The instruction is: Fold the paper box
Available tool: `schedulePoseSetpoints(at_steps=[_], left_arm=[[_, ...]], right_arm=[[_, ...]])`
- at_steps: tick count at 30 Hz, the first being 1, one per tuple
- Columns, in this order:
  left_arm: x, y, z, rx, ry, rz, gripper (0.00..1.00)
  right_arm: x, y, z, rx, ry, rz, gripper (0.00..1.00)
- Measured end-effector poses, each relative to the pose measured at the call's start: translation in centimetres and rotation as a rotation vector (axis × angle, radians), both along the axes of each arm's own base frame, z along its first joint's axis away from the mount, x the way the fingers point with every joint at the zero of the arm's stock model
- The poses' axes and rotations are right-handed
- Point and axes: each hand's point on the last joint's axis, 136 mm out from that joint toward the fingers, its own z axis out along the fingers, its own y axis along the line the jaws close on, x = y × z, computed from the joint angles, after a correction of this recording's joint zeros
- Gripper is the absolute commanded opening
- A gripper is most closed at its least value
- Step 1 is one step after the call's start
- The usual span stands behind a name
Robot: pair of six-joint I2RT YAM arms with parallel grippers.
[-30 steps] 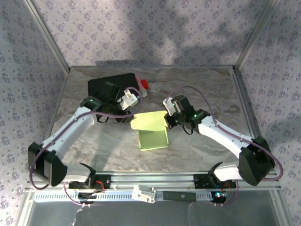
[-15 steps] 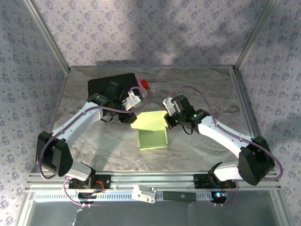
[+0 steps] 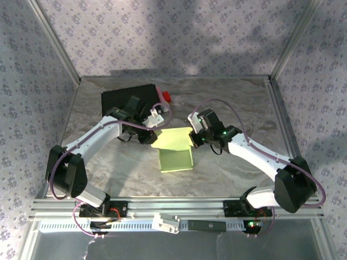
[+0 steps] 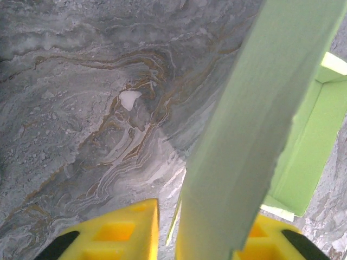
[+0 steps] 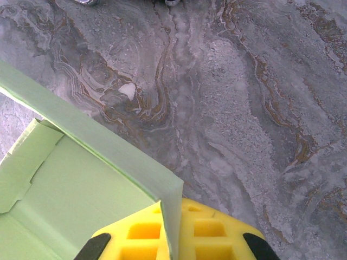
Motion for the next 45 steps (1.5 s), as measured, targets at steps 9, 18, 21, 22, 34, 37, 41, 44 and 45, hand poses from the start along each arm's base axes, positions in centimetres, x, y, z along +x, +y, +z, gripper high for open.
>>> schedulePoseSetpoints(at_steps=[9, 18, 21, 22, 34, 37, 41, 44, 45], left_arm=[[-0.7, -0.9, -0.2, 0.017, 0.011, 0.022, 0.09], [0.5, -1.8, -0.2, 0.063, 0.026, 0.192, 0.04], [1.4, -1.9, -0.3, 0.073, 0.026, 0.273, 0.03], [1.7, -1.8, -0.4, 0.073, 0.025, 0.309, 0.03], [5.3, -2.3, 1.6, -0.050, -0.016, 0.624, 0.02], [6.0, -2.4, 2.0, -0.079, -0.034, 0.661, 0.01], [7.2, -2.1, 2.5, -0.101, -0.072, 0.714, 0.01], [8.3, -1.9, 3.0, -0.125, -0.106, 0.746, 0.01], [8.6, -2.0, 3.2, -0.135, -0.116, 0.752, 0.01]], right_arm=[[0.1, 0.0, -0.1, 0.003, 0.004, -0.009, 0.00], [0.3, -0.5, -0.3, 0.011, 0.026, -0.154, 0.00], [0.3, -0.5, -0.5, 0.007, 0.029, -0.231, 0.00], [0.3, -0.4, -0.5, 0.012, 0.031, -0.254, 0.00], [2.5, 0.1, 2.2, 0.172, -0.050, -0.458, 0.00], [3.3, 0.2, 2.8, 0.202, -0.081, -0.483, 0.00], [4.6, 0.8, 2.9, 0.232, -0.119, -0.500, 0.00], [5.2, 1.0, 3.2, 0.265, -0.154, -0.510, 0.00], [5.4, 1.0, 3.2, 0.275, -0.165, -0.510, 0.00]])
